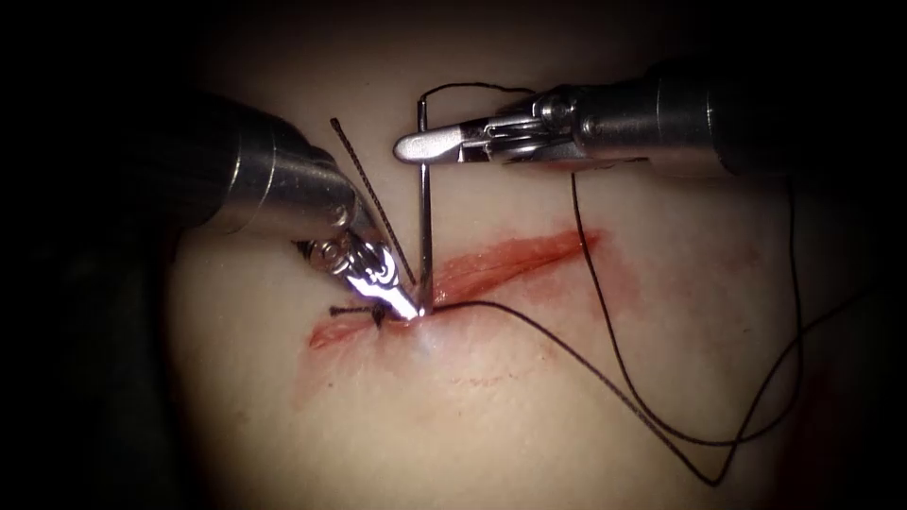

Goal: Wound Closure

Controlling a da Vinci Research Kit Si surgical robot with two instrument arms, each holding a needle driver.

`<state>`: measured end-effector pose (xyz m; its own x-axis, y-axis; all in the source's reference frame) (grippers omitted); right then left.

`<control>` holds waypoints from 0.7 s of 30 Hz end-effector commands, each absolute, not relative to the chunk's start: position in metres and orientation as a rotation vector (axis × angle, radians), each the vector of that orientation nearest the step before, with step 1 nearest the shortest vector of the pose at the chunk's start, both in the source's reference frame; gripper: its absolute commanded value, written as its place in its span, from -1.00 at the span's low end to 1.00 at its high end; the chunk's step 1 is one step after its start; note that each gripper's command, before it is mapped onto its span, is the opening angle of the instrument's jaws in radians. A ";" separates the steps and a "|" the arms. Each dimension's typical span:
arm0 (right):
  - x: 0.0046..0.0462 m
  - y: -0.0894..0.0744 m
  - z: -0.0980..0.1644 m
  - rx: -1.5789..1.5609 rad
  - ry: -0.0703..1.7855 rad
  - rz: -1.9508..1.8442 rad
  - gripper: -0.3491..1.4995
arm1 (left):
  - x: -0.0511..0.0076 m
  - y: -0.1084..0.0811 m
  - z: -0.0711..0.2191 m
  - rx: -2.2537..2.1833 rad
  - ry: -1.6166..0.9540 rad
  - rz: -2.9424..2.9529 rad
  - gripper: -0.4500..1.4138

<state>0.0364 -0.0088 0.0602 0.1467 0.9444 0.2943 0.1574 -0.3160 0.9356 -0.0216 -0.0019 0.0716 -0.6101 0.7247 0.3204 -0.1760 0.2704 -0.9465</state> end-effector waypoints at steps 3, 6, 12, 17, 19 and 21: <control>0.0373 -0.008 0.060 1.660 1.082 1.265 -1.00 | -0.0220 -0.002 0.072 -0.503 -1.756 1.447 -1.00; 0.0372 -0.009 0.060 1.668 1.075 1.277 -1.00 | -0.0220 -0.002 0.072 -0.501 -1.759 1.449 -1.00; 0.0369 -0.009 0.060 1.693 1.049 1.316 -1.00 | -0.0220 -0.002 0.072 -0.501 -1.759 1.449 -1.00; 0.0369 -0.009 0.060 1.710 1.032 1.339 -1.00 | -0.0220 -0.002 0.072 -0.501 -1.759 1.449 -1.00; 0.0369 -0.009 0.060 1.715 1.028 1.343 -1.00 | -0.0220 -0.002 0.072 -0.501 -1.759 1.449 -1.00; 0.0370 -0.009 0.059 1.721 1.022 1.344 -1.00 | -0.0220 -0.002 0.072 -0.501 -1.759 1.449 -1.00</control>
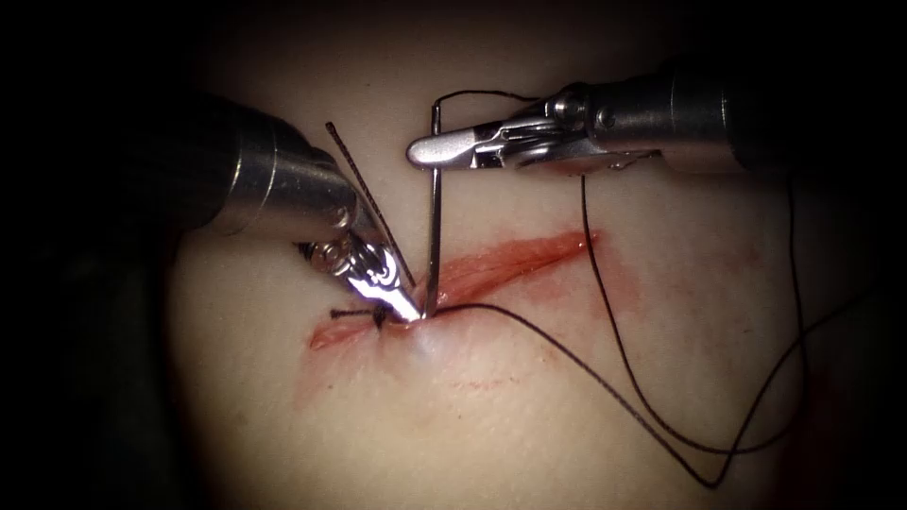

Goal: Wound Closure

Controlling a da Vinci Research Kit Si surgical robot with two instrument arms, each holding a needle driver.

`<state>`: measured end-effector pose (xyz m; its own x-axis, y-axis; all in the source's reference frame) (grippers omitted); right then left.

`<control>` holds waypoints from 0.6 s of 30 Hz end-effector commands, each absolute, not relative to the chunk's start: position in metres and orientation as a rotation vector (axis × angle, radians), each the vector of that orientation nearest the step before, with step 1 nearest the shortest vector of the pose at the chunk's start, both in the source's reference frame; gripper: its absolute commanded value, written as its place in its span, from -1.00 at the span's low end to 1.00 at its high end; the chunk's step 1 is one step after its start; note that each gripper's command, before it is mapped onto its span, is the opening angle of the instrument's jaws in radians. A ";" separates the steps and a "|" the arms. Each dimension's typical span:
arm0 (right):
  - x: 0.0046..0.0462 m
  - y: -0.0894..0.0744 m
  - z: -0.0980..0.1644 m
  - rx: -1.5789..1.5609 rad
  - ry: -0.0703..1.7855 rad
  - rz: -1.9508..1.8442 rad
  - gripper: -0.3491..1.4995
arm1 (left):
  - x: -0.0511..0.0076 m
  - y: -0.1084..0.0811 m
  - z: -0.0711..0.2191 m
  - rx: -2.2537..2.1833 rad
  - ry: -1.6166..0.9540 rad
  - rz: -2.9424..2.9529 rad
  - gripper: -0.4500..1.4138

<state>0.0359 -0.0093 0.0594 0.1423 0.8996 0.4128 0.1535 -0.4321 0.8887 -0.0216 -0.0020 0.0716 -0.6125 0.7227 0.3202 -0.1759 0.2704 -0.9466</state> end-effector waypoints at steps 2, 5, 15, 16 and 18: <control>0.0371 -0.009 0.059 1.727 1.016 1.345 -1.00 | -0.0220 -0.002 0.072 -0.501 -1.759 1.449 -1.00; 0.0372 -0.009 0.059 1.735 1.013 1.345 -1.00 | -0.0220 -0.002 0.072 -0.501 -1.759 1.449 -1.00; 0.0379 -0.010 0.058 1.782 1.014 1.346 -1.00 | -0.0220 -0.002 0.072 -0.501 -1.759 1.449 -1.00; 0.0379 -0.010 0.058 1.781 1.015 1.347 -1.00 | -0.0220 -0.002 0.072 -0.501 -1.759 1.449 -1.00; 0.0380 -0.010 0.058 1.787 1.013 1.350 -1.00 | -0.0220 -0.002 0.072 -0.501 -1.759 1.449 -1.00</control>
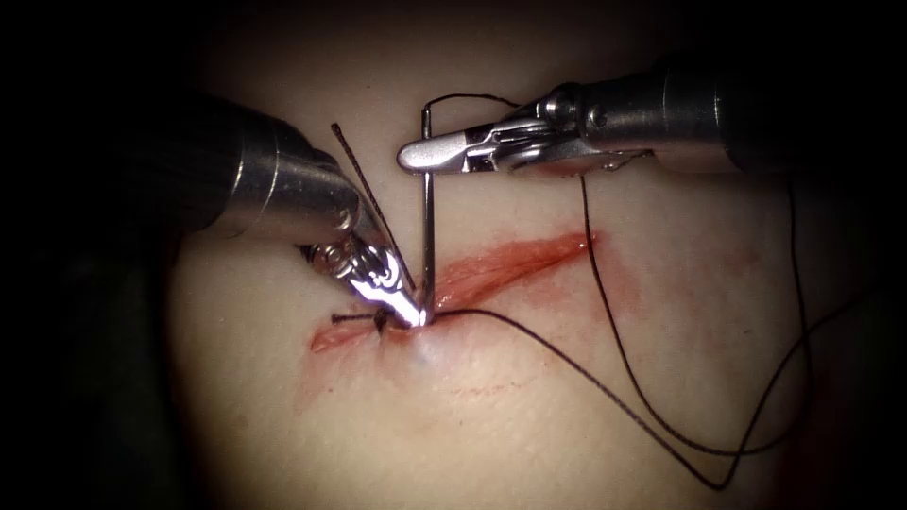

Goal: Wound Closure

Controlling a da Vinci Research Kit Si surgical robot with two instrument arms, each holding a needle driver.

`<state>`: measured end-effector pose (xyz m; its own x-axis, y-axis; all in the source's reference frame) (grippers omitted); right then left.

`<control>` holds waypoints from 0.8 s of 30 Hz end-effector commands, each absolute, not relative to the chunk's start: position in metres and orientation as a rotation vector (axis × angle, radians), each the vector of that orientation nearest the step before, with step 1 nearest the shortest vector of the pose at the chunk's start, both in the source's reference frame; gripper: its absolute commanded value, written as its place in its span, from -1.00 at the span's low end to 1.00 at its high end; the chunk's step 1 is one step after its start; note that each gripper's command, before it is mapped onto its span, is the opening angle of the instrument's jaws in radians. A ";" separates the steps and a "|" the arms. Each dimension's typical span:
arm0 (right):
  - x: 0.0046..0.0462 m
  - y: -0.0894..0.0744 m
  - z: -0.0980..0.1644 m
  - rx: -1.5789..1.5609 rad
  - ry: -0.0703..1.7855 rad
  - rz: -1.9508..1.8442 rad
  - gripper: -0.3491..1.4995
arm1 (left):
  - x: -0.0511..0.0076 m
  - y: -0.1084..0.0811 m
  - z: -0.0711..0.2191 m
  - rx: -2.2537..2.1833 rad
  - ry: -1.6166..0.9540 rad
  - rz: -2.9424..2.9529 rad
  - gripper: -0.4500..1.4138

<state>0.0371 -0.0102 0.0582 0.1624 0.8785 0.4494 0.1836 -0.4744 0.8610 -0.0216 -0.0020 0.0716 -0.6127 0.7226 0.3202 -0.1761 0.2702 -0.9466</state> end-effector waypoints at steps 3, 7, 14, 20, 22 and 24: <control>0.0381 -0.010 0.058 1.798 1.016 1.352 -1.00 | -0.0220 -0.002 0.072 -0.499 -1.761 1.451 -1.00; 0.0384 -0.010 0.058 1.809 1.015 1.351 -1.00 | -0.0220 -0.002 0.072 -0.500 -1.764 1.449 -1.00; 0.0386 -0.010 0.058 1.843 1.005 1.356 -1.00 | -0.0220 -0.002 0.072 -0.500 -1.764 1.449 -1.00; 0.0384 -0.010 0.058 1.844 1.006 1.358 -1.00 | -0.0220 -0.002 0.072 -0.500 -1.765 1.449 -1.00; 0.0384 -0.010 0.058 1.843 1.006 1.359 -1.00 | -0.0219 -0.002 0.072 -0.500 -1.765 1.449 -1.00; 0.0383 -0.010 0.058 1.841 1.015 1.357 -1.00 | -0.0219 -0.002 0.072 -0.500 -1.765 1.449 -1.00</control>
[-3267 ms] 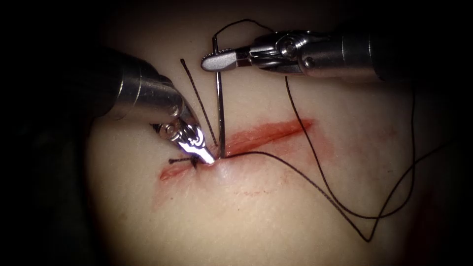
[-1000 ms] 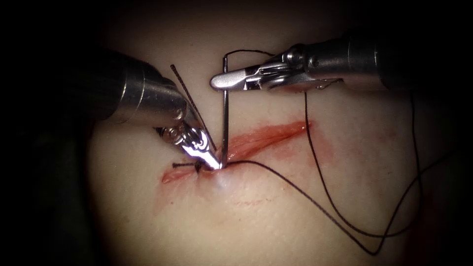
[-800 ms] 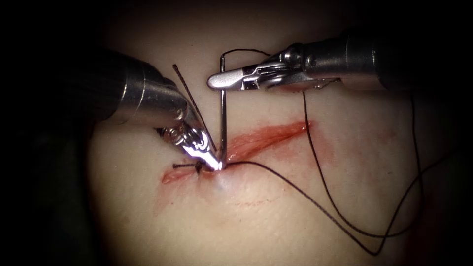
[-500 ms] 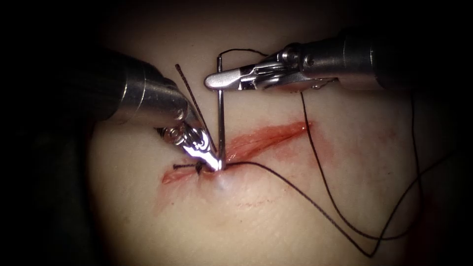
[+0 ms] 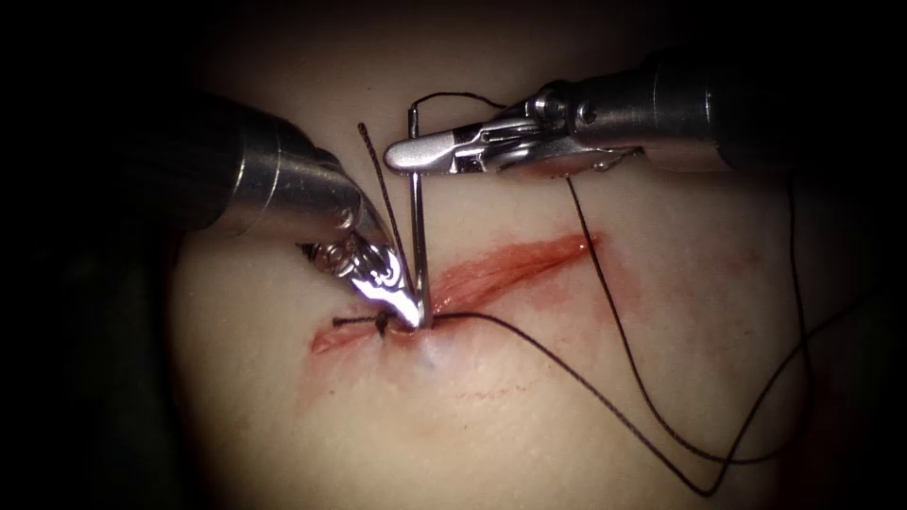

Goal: Wound Closure

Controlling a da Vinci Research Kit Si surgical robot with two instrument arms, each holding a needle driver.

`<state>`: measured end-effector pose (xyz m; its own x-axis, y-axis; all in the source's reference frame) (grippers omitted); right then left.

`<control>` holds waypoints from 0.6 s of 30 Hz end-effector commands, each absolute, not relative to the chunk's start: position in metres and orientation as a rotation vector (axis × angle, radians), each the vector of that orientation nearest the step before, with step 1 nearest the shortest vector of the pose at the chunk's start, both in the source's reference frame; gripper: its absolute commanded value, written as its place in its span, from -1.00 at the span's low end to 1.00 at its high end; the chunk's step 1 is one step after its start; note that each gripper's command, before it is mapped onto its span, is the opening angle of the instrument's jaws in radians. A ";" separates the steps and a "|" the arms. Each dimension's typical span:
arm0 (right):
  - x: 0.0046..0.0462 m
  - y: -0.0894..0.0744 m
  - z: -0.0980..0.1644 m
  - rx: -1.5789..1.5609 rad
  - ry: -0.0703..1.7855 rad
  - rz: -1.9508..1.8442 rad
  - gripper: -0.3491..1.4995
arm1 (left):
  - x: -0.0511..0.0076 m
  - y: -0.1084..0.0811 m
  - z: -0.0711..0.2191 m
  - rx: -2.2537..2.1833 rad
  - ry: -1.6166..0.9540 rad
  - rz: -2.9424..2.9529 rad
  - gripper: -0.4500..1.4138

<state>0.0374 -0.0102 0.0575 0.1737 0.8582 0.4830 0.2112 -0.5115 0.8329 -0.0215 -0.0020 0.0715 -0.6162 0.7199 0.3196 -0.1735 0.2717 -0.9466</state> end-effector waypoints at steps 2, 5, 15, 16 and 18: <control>0.0380 -0.009 0.058 1.798 1.051 1.338 -1.00 | -0.0219 -0.002 0.072 -0.500 -1.765 1.449 -1.00; 0.0377 -0.009 0.058 1.789 1.057 1.339 -1.00 | -0.0219 -0.002 0.072 -0.498 -1.767 1.451 -1.00; 0.0376 -0.009 0.058 1.784 1.042 1.344 -1.00 | -0.0219 -0.002 0.072 -0.497 -1.767 1.451 -1.00; 0.0376 -0.009 0.058 1.784 1.043 1.344 -1.00 | -0.0219 -0.002 0.072 -0.497 -1.767 1.451 -1.00; 0.0376 -0.009 0.058 1.783 1.044 1.347 -1.00 | -0.0219 -0.002 0.072 -0.497 -1.767 1.451 -1.00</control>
